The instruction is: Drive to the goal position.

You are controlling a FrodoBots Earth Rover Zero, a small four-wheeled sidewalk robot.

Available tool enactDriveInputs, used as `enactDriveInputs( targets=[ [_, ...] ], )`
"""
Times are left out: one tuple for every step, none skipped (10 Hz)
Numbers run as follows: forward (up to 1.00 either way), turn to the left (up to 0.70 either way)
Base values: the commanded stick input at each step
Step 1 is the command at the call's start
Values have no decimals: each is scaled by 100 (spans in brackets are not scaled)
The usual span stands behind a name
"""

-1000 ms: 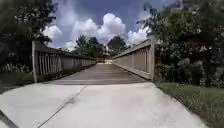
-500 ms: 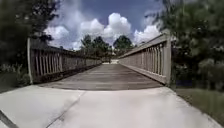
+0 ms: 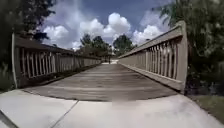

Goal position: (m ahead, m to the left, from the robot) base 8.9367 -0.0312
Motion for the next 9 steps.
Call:
enactDriveInputs(
  targets=[
    [85,0],
    [85,0],
    [85,0],
    [85,0],
    [85,0],
    [85,0],
    [85,0],
    [85,0],
    [85,0]
  ],
)
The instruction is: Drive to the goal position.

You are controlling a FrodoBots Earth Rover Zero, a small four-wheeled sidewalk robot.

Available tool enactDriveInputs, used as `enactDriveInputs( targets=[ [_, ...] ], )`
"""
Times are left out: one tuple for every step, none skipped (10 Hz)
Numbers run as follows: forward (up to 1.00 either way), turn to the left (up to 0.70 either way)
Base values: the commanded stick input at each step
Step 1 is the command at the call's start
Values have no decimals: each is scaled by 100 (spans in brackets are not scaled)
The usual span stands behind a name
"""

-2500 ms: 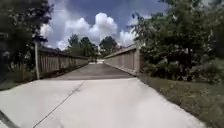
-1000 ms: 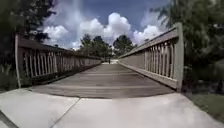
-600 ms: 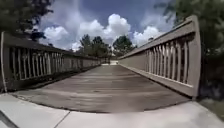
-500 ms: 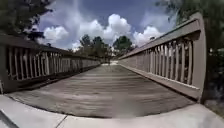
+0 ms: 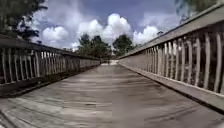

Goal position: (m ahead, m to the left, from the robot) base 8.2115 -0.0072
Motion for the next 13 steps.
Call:
enactDriveInputs(
  targets=[
    [85,0],
    [85,0],
    [85,0],
    [85,0],
    [85,0],
    [85,0],
    [85,0],
    [85,0],
    [85,0],
    [85,0],
    [85,0],
    [85,0],
    [85,0]
  ],
)
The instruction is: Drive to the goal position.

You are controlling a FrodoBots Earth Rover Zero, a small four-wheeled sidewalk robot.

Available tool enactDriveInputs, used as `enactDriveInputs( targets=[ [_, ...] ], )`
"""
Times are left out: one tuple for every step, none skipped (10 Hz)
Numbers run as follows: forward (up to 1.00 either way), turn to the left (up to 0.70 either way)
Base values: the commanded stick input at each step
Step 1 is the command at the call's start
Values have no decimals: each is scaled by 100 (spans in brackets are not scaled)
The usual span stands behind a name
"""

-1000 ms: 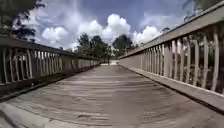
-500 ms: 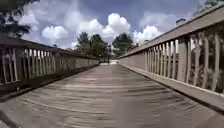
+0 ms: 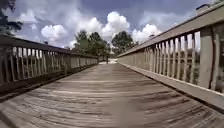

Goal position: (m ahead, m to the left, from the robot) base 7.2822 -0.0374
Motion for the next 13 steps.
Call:
enactDriveInputs(
  targets=[
    [85,0],
    [85,0],
    [85,0],
    [85,0],
    [85,0],
    [85,0],
    [85,0],
    [85,0],
    [85,0],
    [85,0],
    [85,0],
    [85,0],
    [85,0]
  ],
)
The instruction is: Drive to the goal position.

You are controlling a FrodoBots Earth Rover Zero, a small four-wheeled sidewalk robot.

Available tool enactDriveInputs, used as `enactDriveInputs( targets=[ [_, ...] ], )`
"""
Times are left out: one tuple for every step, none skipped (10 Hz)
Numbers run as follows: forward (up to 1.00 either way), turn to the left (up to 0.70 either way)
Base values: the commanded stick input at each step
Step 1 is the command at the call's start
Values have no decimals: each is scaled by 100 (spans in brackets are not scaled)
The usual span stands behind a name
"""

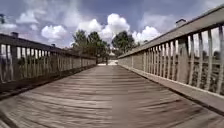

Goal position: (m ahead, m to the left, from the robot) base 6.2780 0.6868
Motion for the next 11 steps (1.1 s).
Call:
enactDriveInputs(
  targets=[
    [85,0],
    [85,0],
    [85,0],
    [85,0],
    [85,0],
    [85,0],
    [85,0],
    [85,0],
    [85,0],
    [85,0],
    [85,0]
  ],
)
